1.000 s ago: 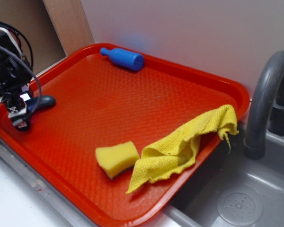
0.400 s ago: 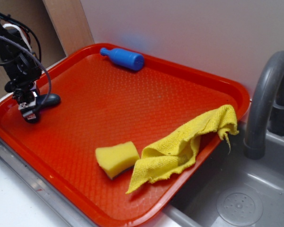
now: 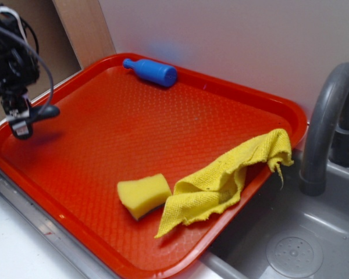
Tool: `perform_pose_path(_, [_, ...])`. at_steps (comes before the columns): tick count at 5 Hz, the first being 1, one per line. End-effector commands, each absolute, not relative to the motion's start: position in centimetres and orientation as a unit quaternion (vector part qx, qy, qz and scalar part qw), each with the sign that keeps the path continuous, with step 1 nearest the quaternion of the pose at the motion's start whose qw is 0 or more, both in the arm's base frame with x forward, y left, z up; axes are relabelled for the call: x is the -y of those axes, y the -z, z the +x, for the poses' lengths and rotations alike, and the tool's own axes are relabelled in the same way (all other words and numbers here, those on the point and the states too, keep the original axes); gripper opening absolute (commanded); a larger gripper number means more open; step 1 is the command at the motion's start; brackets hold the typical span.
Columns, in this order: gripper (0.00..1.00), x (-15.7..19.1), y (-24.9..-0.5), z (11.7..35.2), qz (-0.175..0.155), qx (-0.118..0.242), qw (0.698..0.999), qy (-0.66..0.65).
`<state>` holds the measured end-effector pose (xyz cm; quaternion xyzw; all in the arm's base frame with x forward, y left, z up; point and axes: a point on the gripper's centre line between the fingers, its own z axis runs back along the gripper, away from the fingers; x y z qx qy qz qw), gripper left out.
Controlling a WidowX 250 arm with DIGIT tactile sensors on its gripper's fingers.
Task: Grab the plastic pickle.
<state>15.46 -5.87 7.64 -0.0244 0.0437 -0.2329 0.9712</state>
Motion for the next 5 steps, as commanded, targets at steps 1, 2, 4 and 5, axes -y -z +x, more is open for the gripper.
perform_pose_path(1, [0.0,10.6,-17.4,15.9,-0.004,-0.018,0.978,0.209])
perform_pose_path(2, [0.0,11.8,-20.6,16.7,-0.014,-0.006,0.98,0.198])
perform_pose_path(4, [0.0,12.0,-24.5,18.5,-0.036,0.044,0.99,0.128])
perform_pose_path(5, [0.0,11.7,-24.4,18.6,-0.027,0.043,0.99,0.129])
